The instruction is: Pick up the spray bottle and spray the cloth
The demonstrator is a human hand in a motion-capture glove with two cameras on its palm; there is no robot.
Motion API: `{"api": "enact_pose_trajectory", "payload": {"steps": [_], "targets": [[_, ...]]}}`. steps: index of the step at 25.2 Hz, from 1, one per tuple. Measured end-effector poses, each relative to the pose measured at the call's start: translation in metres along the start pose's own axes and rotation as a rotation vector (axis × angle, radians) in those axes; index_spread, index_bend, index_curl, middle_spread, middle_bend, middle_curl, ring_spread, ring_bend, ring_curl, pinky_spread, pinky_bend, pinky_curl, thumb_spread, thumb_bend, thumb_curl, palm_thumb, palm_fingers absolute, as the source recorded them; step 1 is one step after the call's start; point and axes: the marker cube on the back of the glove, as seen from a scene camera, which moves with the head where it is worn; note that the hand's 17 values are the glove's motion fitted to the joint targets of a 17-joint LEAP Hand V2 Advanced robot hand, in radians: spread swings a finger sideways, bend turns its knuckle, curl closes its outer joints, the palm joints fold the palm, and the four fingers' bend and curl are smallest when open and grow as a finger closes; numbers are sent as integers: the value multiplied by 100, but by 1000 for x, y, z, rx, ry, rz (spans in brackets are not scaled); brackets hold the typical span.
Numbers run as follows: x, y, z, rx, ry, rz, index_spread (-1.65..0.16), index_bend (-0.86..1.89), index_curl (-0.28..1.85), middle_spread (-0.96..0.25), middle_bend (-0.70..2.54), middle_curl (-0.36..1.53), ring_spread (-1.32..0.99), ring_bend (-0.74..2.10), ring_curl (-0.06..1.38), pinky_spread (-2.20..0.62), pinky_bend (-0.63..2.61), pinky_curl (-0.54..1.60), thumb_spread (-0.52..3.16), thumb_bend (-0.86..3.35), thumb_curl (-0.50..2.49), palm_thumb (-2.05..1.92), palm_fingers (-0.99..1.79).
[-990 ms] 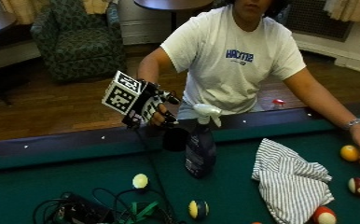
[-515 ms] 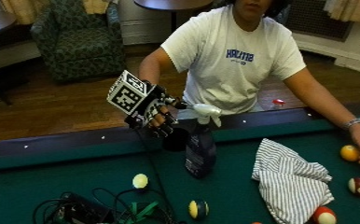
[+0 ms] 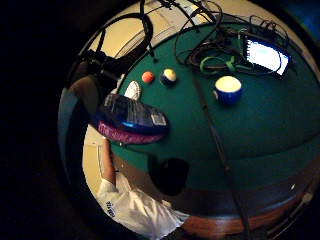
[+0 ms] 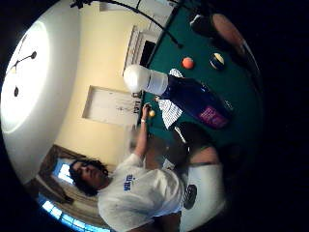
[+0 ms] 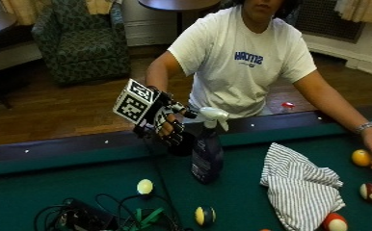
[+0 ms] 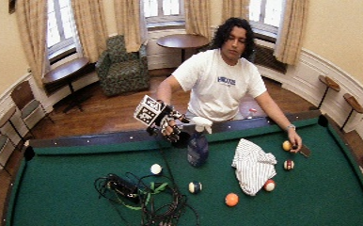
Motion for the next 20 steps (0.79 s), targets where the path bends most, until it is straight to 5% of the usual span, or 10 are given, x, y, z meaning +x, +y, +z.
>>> {"api": "enact_pose_trajectory", "payload": {"steps": [20], "targets": [[-18, -16, 32, -84, -175, -28, -34, 15, 30, -23, 27, 43, -22, 49, 36, -8, 36, 35, 91, -1, 45, 93, 107]]}}
